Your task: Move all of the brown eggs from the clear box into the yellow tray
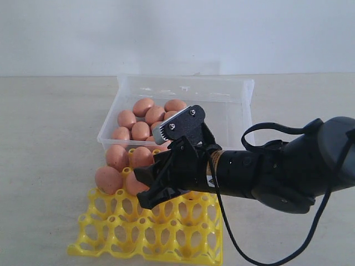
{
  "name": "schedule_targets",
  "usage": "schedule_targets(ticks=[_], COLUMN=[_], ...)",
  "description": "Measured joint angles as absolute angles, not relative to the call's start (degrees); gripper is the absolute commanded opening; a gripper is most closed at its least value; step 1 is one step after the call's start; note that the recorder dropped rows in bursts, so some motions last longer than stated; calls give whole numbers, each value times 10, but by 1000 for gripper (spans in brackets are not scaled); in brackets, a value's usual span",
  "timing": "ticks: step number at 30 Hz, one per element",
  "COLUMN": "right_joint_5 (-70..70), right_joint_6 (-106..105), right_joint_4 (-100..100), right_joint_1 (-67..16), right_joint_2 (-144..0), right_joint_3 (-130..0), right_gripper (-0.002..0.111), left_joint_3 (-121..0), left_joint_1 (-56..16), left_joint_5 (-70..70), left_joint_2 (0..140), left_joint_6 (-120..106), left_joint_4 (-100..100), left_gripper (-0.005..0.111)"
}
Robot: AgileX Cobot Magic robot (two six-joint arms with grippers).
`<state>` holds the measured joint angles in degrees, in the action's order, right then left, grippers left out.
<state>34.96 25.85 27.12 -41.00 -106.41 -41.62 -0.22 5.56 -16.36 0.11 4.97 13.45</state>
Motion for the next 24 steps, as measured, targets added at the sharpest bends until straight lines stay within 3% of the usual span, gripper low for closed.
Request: schedule_targets(ticks=[4, 8, 21, 24], right_joint_5=[349, 349, 349, 349], right_joint_6=[257, 253, 231, 226], right_joint_4=[271, 271, 250, 244], right_joint_1=[-410, -410, -410, -410], right_joint_2=[-1064, -1064, -1064, -1064], right_joint_3=[-416, -416, -416, -416], right_gripper=[24, 38, 41, 51], left_joint_3=[-2, -2, -2, -2], left_joint_1=[56, 56, 56, 56], left_joint_5=[-164, -164, -164, -164], left_joint_2=[1, 1, 1, 1], left_joint_6=[50, 50, 50, 50], left_joint_4=[135, 135, 135, 135], left_gripper=[22, 22, 22, 22])
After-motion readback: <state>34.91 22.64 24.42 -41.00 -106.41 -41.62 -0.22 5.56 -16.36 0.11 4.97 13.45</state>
